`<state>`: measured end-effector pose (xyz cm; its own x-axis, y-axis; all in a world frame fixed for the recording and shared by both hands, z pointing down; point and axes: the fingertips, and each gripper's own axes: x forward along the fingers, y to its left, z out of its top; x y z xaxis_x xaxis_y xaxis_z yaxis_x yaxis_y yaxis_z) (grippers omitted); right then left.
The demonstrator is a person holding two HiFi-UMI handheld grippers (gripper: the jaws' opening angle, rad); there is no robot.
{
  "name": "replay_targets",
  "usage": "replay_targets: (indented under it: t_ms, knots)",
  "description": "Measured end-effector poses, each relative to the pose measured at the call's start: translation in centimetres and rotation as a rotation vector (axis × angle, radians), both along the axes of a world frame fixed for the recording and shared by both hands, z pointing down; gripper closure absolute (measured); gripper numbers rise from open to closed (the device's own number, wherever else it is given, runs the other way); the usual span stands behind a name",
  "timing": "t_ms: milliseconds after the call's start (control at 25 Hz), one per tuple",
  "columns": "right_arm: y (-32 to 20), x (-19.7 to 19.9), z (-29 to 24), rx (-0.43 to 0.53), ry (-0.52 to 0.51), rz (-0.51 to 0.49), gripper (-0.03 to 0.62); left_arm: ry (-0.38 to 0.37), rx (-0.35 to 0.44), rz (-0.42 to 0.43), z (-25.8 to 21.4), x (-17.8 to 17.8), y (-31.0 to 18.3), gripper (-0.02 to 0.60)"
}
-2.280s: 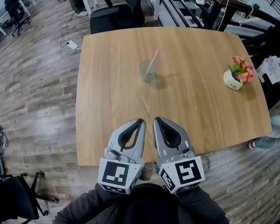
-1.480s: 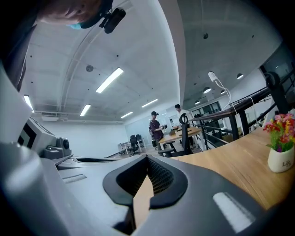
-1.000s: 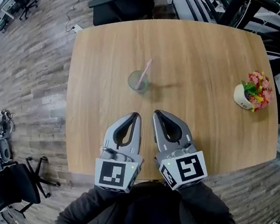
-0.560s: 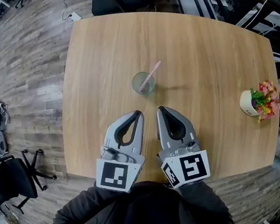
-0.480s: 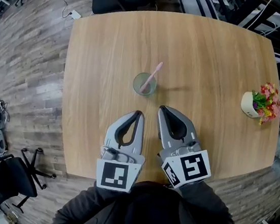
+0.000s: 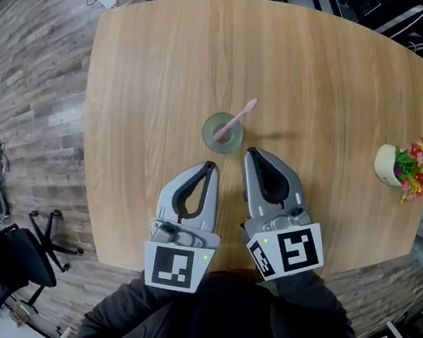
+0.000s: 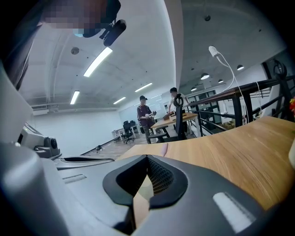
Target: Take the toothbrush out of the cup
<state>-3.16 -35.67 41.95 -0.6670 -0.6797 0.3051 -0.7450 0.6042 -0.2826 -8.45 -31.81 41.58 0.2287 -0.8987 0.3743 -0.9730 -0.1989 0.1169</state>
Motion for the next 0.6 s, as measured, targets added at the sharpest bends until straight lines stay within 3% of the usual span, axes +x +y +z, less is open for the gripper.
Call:
replay_targets:
  t_ms: [600]
  knots:
    - [-2.5, -0.6, 1.7, -0.003, 0.013, 0.018, 0.592, 0.021, -0.037, 0.002, 2.3, -0.7, -1.5, 0.574]
